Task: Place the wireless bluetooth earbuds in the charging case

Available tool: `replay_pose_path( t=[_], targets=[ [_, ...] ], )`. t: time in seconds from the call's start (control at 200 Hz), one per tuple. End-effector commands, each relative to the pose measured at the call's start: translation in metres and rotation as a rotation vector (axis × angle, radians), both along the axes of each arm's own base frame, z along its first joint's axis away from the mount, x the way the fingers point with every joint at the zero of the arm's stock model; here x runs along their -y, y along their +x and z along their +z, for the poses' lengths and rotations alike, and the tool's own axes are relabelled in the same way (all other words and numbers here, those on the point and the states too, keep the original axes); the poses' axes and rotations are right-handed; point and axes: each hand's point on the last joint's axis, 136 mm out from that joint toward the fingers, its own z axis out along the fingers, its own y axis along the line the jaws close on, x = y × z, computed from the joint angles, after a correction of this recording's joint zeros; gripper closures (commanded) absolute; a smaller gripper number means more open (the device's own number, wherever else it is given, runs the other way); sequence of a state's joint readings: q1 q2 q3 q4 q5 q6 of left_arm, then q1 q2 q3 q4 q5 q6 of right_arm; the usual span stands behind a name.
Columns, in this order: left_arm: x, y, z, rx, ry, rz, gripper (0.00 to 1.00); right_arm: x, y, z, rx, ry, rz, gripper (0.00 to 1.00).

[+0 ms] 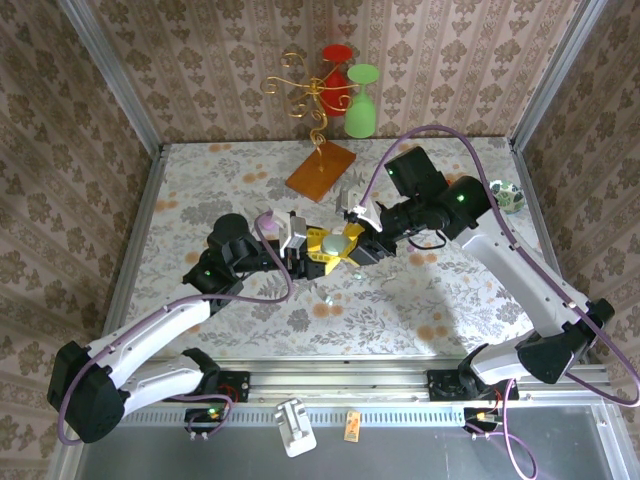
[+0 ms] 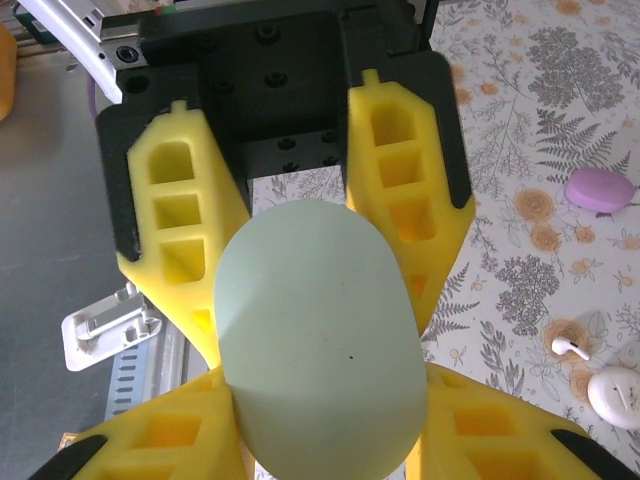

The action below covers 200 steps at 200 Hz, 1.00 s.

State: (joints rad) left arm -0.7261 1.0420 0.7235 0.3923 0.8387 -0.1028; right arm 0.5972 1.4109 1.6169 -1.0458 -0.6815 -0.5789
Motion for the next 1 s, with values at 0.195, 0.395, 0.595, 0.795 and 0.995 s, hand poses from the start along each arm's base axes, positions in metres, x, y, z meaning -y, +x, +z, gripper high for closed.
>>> replay_pose_path(
  t=[0.195, 0.395, 0.595, 0.795, 0.995],
  targets=[
    [0.002, -0.008, 0.02, 0.053, -0.044, -0.037, 0.84, 0.001, -0.002, 0.01, 0.05, 0.043, -0.011, 0.7],
    [0.0, -0.008, 0.017, 0.066, -0.035, -0.025, 0.84, 0.005, 0.001, 0.013, 0.057, 0.06, -0.032, 0.58],
    [-0.001, -0.01, 0.013, 0.072, -0.019, -0.028, 0.87, 0.006, 0.003, 0.015, 0.057, 0.071, -0.043, 0.52],
    [-0.001, -0.012, 0.01, 0.074, -0.008, -0.043, 0.88, 0.012, 0.009, 0.018, 0.053, 0.088, -0.082, 0.44],
    [-0.001, -0.014, 0.01, 0.083, -0.01, -0.054, 0.9, 0.012, 0.016, 0.019, 0.067, 0.099, -0.102, 0.36]
  ],
)
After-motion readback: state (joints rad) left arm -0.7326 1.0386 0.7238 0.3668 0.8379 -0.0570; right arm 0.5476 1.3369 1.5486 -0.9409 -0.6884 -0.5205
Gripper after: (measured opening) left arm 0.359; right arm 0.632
